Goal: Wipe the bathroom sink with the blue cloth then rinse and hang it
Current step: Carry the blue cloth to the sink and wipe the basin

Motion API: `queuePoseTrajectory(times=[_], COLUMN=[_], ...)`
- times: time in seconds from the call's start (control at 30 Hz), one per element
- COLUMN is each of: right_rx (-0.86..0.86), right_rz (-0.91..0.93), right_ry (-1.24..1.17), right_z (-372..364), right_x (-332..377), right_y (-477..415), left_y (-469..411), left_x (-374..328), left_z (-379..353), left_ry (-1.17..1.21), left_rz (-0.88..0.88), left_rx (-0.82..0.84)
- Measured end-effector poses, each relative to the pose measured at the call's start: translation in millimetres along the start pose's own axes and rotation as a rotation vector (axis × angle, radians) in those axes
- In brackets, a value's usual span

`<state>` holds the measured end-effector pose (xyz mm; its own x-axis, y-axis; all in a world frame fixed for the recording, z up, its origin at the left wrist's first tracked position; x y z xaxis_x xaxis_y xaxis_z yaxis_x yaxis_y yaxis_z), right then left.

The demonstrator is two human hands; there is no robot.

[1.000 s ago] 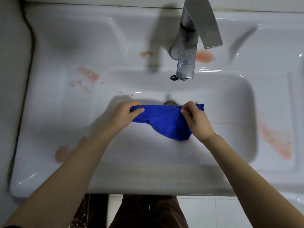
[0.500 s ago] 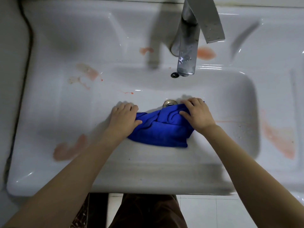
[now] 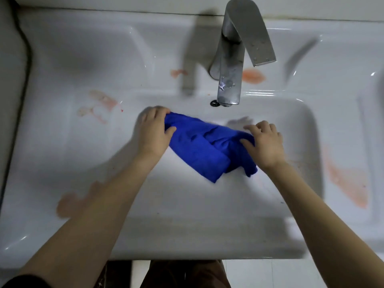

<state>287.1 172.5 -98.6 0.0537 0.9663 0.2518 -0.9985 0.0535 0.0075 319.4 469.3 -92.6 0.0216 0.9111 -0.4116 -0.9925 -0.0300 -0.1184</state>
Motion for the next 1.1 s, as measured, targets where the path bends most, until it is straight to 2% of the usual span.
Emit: queuePoseTrajectory(times=[0.03,0.1,0.17,0.2,0.23,0.3,0.4,0.5,0.57,0.7,0.8,0.87,0.97,1.03,1.1], right_rx=[-0.030,-0.085,-0.100,-0.048,0.024,0.121,0.095,0.078,0.094,0.121,0.211,0.265,0.110,-0.042,-0.065], right_rz=[0.024,0.142,0.270,0.273,0.250,0.219,0.223,0.206,0.208,0.268,0.369,0.371,0.224,0.180,0.187], right_ry=[0.043,-0.020,-0.087,-0.106,-0.112,-0.078,-0.080,-0.126,-0.146,-0.164,-0.177,-0.233,-0.364,-0.321,-0.225], right_z=[-3,-10,-18,-24,-31,-45,-57,-58,-56,-48,-38,-34,-26,-24,-28], right_x=[4,15,20,19,17,11,7,5,2,-2,-5,-3,14,27,37], right_y=[2,11,21,24,27,32,35,33,32,35,34,33,26,14,6], left_y=[6,28,50,57,61,63,60,60,63,67,59,58,64,68,70], left_x=[-5,-13,-18,-23,-28,-43,-60,-63,-58,-20,13,25,30,29,28], left_z=[-2,-7,-15,-22,-29,-41,-58,-65,-59,-28,-3,2,-6,-1,11], left_ry=[-0.046,-0.047,0.071,0.126,0.174,0.267,0.431,0.564,0.532,0.522,0.313,0.228,0.240,0.233,0.099], left_rz=[0.072,0.288,0.557,0.654,0.699,0.741,0.903,1.041,0.980,0.807,0.580,0.552,0.628,0.577,0.427], left_rx=[-0.051,-0.084,0.005,0.098,0.155,0.152,0.085,0.089,0.105,0.000,-0.066,-0.003,0.195,0.188,0.098])
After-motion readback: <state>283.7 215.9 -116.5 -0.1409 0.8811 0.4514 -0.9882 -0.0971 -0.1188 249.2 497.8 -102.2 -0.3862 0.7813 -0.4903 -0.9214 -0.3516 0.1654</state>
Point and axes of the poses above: each hand's wrist, its own y-axis away from the middle knuckle, its own z-axis out of the back of the hand, x = y × z, the point moved 3 cm from there along -y, towards the middle knuckle, and after that the axes turned 13 degrees about -x, right-handed, at the moved point
